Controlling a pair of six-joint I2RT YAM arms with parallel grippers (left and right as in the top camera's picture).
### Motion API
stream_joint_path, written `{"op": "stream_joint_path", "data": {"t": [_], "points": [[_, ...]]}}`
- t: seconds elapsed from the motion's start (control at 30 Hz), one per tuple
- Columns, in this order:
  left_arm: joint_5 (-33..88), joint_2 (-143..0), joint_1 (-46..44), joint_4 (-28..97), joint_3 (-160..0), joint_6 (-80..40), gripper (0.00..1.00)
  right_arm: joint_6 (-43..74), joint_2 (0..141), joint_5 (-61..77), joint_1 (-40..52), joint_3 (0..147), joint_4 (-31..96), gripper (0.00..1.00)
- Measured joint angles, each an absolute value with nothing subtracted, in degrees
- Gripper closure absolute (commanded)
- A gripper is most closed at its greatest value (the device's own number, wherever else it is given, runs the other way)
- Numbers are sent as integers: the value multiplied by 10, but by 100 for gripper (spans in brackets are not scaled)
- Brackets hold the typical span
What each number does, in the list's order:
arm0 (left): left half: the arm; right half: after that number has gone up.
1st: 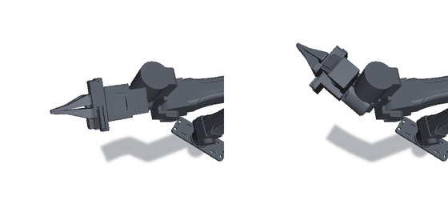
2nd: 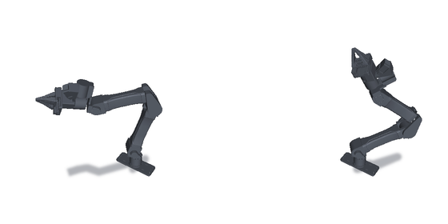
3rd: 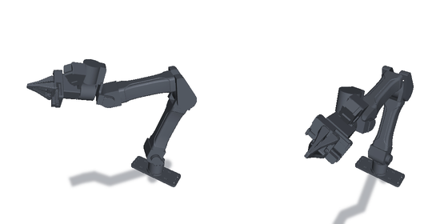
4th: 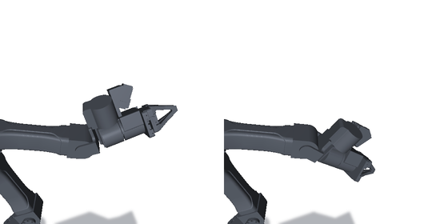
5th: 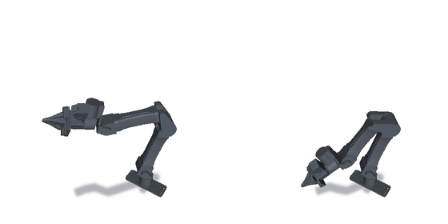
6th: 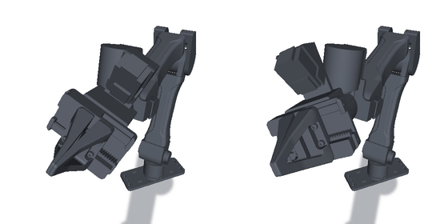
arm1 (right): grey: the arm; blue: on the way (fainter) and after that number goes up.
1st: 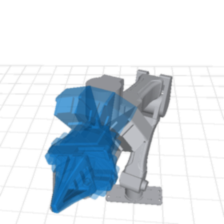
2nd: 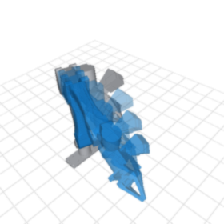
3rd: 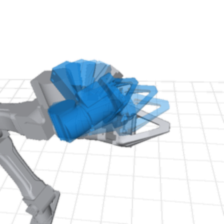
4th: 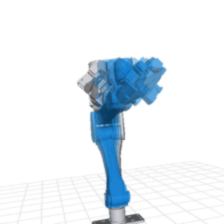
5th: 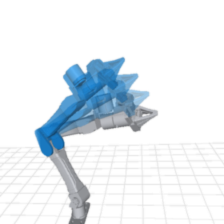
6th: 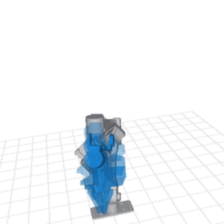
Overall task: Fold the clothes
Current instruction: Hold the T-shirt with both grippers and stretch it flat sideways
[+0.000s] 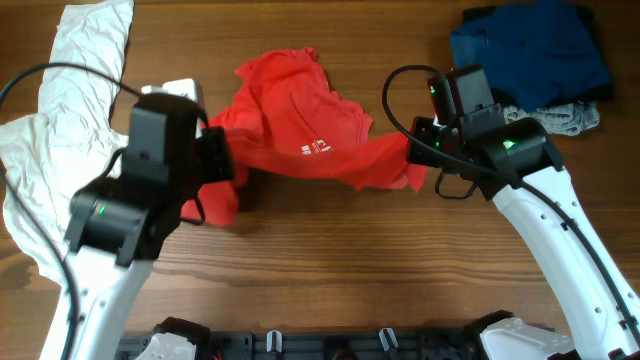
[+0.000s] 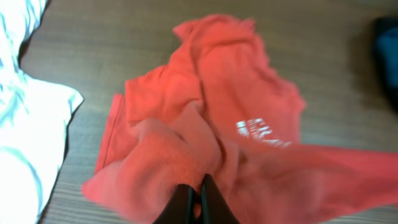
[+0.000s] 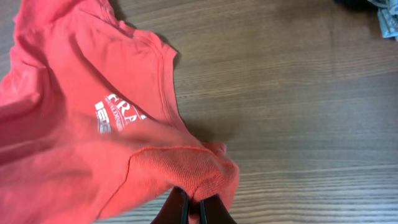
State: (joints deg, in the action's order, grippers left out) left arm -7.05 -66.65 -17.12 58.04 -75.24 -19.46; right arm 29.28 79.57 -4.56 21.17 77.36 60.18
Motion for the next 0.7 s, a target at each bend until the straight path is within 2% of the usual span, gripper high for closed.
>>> {"op": "stream_joint_path", "data": {"t": [0.23,0.4,0.53,0.7], "points": [[-132,-806,-171,661,-752,-197,96,328,796,-82,205,774,711,96],[-136,-813,-156,683,-752,-197,96,334,796,-84,180,774,765,96],[-137,-813,-152,634,-750,-197,96,317,799,-84,158,756,672,96],[-142,-854,-149,472,-740,-199,96,286,859,-81,135,723,521,96]]}}
